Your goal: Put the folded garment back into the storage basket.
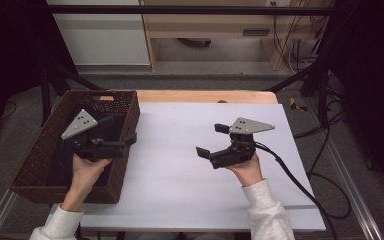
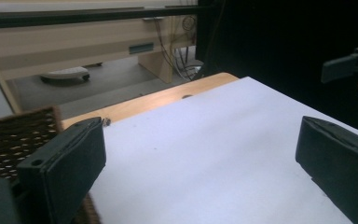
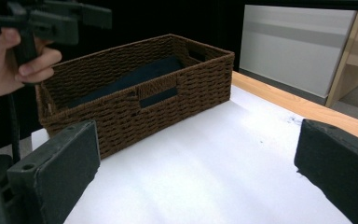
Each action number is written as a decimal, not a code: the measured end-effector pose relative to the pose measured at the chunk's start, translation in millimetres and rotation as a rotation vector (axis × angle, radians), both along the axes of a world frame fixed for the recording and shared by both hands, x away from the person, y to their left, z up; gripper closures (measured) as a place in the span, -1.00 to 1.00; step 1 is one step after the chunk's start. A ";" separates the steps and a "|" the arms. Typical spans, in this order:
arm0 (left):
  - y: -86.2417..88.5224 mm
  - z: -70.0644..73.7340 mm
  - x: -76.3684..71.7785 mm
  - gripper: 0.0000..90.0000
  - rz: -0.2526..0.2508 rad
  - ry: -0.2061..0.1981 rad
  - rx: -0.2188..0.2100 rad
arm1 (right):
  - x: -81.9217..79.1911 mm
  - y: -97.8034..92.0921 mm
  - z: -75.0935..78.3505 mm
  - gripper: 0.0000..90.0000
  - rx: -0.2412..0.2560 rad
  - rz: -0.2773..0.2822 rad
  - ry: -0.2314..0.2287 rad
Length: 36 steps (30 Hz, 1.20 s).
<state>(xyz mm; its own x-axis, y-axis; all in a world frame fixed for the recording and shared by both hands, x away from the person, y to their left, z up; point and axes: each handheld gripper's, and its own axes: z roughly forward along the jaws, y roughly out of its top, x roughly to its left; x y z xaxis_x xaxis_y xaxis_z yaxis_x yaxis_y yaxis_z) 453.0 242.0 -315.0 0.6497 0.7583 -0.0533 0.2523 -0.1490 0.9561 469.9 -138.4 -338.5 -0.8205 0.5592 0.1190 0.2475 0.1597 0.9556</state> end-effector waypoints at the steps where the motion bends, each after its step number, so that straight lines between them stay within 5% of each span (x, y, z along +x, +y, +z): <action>1: -4.8 -3.7 -2.2 -0.97 -0.014 0.003 -0.002 | -0.9 -5.0 -1.1 -0.98 0.006 0.002 0.002; 15: -46.1 -43.9 -21.9 -0.97 -0.112 0.021 0.023 | -10.2 -51.9 -26.2 -0.99 0.040 -0.024 0.019; 33: -57.6 -110.3 -27.5 -0.97 -0.172 0.107 0.035 | -21.8 -92.3 -80.5 -0.99 0.028 -0.048 0.054; 36: -58.5 -120.6 -24.7 -0.97 -0.167 0.120 0.078 | -20.9 -97.9 -92.0 -0.99 0.016 -0.052 0.073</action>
<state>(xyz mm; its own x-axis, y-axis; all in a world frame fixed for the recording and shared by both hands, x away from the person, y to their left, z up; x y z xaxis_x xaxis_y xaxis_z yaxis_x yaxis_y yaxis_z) 428.3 183.5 -435.6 0.7592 0.6456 -0.0829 0.3289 -0.2706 0.9047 448.9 -236.3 -430.5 -0.7793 0.5983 0.1865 0.3237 0.1294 0.9373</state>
